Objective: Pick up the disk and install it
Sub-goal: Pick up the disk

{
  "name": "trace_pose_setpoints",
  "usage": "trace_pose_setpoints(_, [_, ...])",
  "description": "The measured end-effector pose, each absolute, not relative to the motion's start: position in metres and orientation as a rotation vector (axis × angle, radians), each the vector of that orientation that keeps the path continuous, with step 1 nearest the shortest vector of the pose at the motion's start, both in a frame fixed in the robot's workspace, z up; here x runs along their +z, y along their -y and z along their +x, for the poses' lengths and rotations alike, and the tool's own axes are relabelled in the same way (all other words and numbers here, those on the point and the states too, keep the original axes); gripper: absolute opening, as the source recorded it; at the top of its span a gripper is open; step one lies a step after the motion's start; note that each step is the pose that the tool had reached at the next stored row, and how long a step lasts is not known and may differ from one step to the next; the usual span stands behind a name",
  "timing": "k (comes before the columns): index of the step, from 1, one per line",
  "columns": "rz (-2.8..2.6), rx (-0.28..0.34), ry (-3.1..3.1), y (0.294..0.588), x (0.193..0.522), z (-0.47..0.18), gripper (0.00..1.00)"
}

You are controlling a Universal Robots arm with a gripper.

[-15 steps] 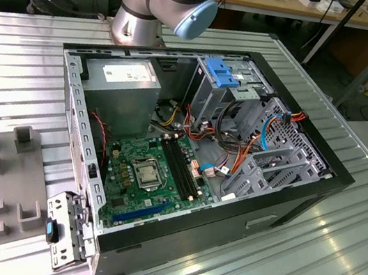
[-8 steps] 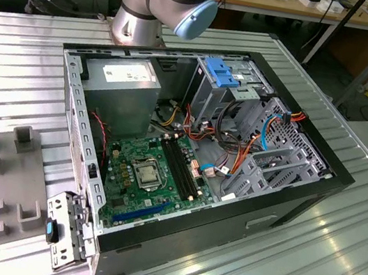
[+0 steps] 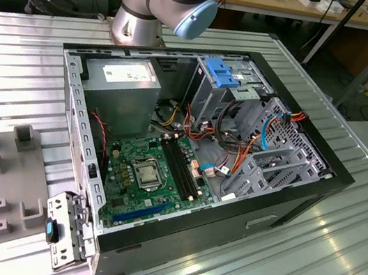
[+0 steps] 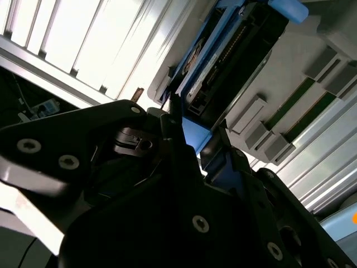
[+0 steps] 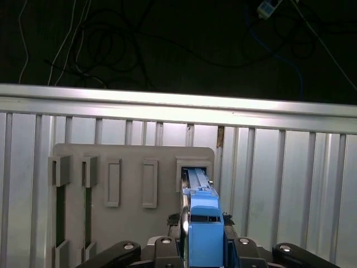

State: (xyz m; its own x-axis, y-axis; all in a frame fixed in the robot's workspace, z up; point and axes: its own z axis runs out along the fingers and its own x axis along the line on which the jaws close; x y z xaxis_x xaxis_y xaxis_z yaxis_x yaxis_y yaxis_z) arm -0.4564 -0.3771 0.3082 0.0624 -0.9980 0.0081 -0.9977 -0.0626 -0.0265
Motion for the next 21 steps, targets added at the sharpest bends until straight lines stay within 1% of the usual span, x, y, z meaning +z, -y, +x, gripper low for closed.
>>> trace_pose_setpoints(8, [-2.272, -0.038, -2.150, 0.3771, 0.3081, -0.4563, 0.37])
trace_pose_setpoints(11, [-2.186, -0.039, -2.238, 0.3771, 0.3078, -0.4563, 0.37])
trace_pose_setpoints(21, [-2.207, -0.038, -2.217, 0.3771, 0.3077, -0.4562, 0.37])
